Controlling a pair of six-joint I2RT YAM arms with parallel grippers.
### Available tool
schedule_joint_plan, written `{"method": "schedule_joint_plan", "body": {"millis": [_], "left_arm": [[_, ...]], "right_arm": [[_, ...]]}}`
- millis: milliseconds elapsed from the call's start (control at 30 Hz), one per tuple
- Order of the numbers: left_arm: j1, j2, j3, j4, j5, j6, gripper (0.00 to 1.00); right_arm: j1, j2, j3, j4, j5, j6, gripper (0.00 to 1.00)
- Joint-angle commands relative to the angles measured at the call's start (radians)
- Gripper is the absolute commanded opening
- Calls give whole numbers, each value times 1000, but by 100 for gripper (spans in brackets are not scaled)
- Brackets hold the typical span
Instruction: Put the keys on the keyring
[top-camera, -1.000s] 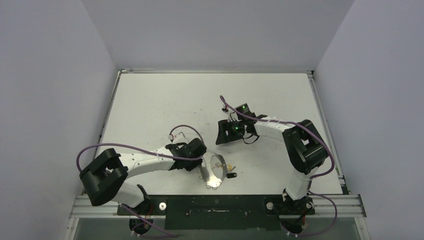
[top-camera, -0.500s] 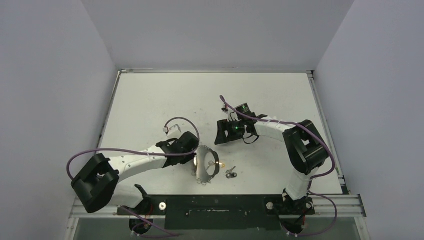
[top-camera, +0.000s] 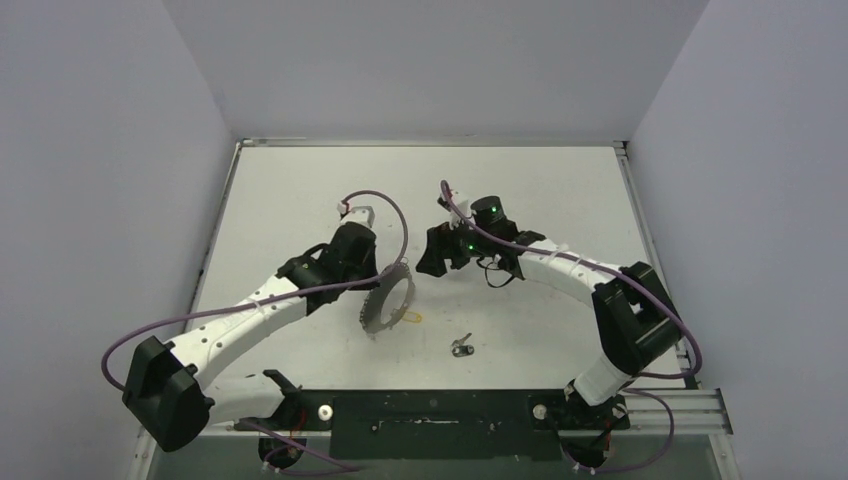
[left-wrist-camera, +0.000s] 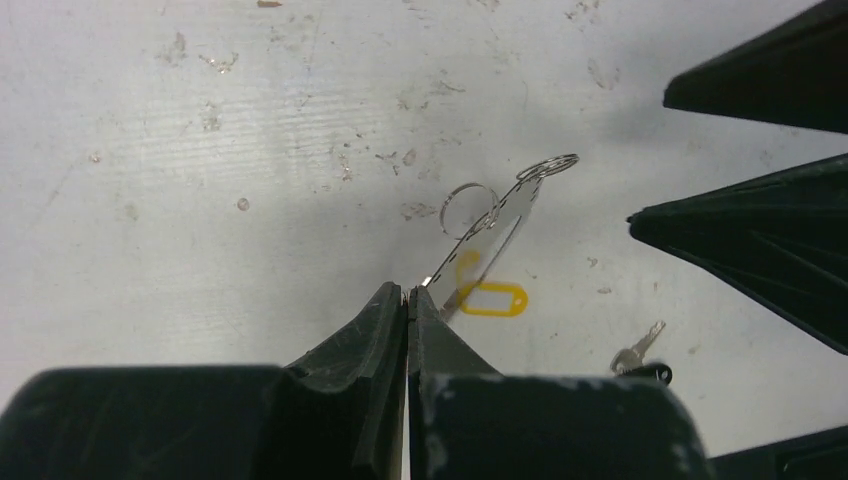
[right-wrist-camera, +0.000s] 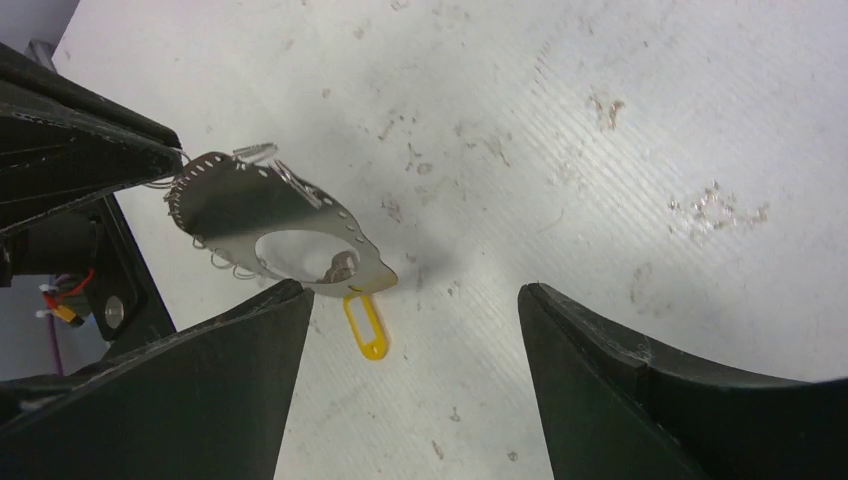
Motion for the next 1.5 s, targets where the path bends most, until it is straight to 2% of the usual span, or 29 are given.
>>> {"method": "schedule_joint_plan", "body": {"millis": [0,133,300,467,667,800,933,1000,1100,1267,1400,1467], "left_arm": [[18,0,129,-120,121,189,0],[29,17,196,-171,164,244,0],[44,40,256,-193,232,317,0],[49,60,240,-167,272,358,0],[51,65,188,-98,355,427,0],[52,37,128,-13,381,491,0],[52,3,57,92,394,531,0],[54,-1,37,124,402,548,0],[55,0,31,151,423,574,0],[72,8,19,202,470,599,0],[98,3,-21,297,522,601,0],[109,1,-34,331,524,593,0]], "right_arm": [[48,-78,-12,172,32,-84,78],[83,-114,-58,283,-43,-204,79],[124,-151,-85,303,-85,-363,77],[132,-163,-124,368,-128,-415,71],[132,-129,-122,426,-166,-387,58],[119,-112,-146,540,-183,-319,55],[65,-87,-196,777,-235,-149,54],[46,-60,-209,836,-250,-104,53],[40,-23,-203,814,-259,-104,49],[52,-9,-233,835,-258,-118,49],[71,-16,-242,783,-262,-152,47],[89,-26,-245,744,-266,-179,43]]}}
